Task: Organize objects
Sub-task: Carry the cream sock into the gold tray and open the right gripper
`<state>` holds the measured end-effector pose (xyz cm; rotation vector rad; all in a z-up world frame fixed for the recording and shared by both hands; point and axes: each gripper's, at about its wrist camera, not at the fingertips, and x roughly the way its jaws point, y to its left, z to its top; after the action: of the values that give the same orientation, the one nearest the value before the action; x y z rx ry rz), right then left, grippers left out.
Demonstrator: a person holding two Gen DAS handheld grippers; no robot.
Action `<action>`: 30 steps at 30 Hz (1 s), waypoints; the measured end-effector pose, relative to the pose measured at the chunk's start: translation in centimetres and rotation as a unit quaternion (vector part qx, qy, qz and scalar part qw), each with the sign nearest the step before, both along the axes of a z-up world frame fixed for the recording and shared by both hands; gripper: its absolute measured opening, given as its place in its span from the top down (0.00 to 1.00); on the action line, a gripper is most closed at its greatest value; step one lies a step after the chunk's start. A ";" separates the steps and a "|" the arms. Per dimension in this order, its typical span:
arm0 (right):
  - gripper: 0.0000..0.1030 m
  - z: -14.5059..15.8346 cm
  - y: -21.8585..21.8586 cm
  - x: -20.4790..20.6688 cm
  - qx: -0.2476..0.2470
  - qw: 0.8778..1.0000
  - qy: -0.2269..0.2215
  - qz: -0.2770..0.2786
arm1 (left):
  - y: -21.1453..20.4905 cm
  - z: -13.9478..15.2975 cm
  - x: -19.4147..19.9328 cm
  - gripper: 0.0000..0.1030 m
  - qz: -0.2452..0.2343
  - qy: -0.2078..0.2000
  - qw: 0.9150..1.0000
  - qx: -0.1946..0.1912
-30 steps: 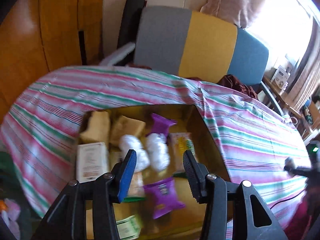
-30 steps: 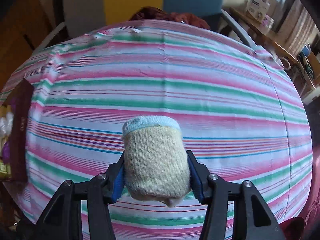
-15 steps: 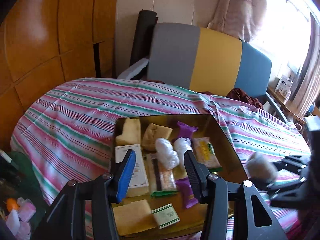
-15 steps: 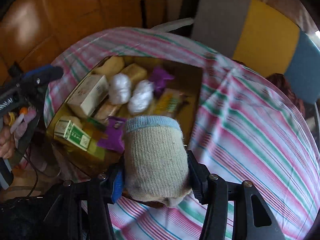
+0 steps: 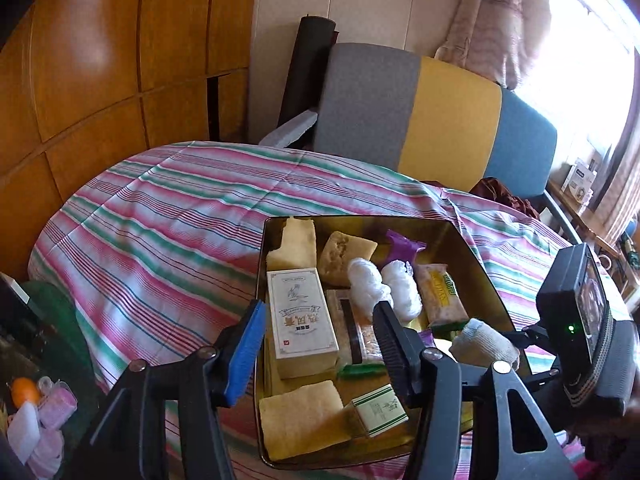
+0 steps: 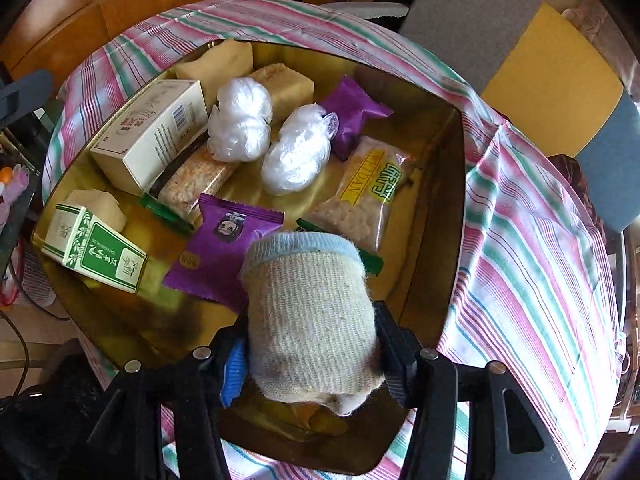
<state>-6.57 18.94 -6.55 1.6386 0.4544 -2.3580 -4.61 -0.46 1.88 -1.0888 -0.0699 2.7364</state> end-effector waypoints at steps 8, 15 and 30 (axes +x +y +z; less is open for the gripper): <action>0.44 0.2 0.6 0.2 -0.018 1.000 0.006 -0.015 | 0.3 -0.9 0.4 0.38 0.001 -0.001 1.000 -0.012; 0.43 2.6 0.9 1.9 -0.065 0.995 0.057 -0.048 | 0.5 -0.5 1.3 0.28 0.022 0.023 0.999 -0.029; 0.43 6.3 0.9 7.3 -0.076 0.960 0.205 -0.177 | 0.0 0.5 5.0 0.00 0.065 0.062 0.995 -0.046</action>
<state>0.71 19.83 -0.23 1.2412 0.0398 -2.9273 0.43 -0.48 2.37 -0.9653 0.0026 2.9443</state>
